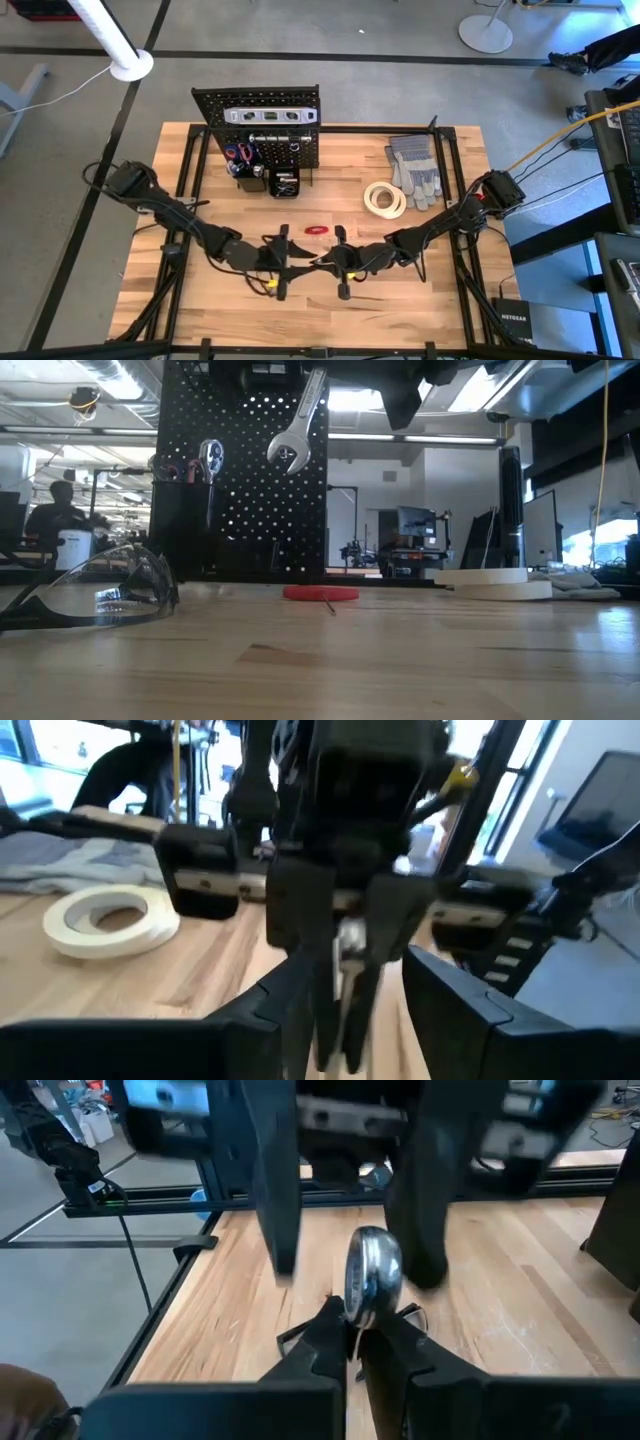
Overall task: Hang tools onto peg board
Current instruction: Put the wrench into the left pegboard organizer bin
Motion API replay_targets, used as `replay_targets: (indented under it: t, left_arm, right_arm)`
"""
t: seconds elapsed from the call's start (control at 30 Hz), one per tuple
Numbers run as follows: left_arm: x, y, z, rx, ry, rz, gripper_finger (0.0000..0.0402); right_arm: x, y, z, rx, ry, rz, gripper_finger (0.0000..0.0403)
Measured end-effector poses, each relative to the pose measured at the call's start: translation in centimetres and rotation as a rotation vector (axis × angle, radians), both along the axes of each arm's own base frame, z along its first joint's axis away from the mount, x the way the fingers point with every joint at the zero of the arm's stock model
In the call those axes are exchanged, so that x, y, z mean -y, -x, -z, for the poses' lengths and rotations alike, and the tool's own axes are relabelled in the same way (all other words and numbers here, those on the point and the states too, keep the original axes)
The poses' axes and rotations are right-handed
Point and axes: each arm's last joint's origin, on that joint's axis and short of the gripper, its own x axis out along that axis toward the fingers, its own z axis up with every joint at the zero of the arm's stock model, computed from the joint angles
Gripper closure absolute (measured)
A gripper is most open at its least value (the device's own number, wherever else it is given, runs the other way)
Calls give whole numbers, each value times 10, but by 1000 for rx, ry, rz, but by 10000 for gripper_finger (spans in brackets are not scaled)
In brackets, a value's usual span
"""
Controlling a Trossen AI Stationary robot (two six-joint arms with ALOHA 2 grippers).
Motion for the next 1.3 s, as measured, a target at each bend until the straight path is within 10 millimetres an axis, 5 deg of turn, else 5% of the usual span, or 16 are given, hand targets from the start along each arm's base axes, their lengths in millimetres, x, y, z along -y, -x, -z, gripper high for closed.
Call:
replay_targets:
  t: [0.47,0.77,1.0,1.13,1.3]
  left_arm:
    - [-10,-17,6,-16,-16,-1,272]
    - [-11,-18,6,-16,-36,3,382]
    - [-10,-16,3,0,-72,-34,389]
    - [-6,-7,-8,14,-110,-51,391]
    - [-4,22,-41,27,-175,-148,391]
  right_arm:
    - [-1,0,0,-2,-3,-18,385]
    - [0,0,0,-4,-2,-14,380]
    - [0,0,-1,1,-59,5,334]
    - [0,3,-8,-9,-54,-32,296]
    - [5,27,-44,-42,-70,-182,262]
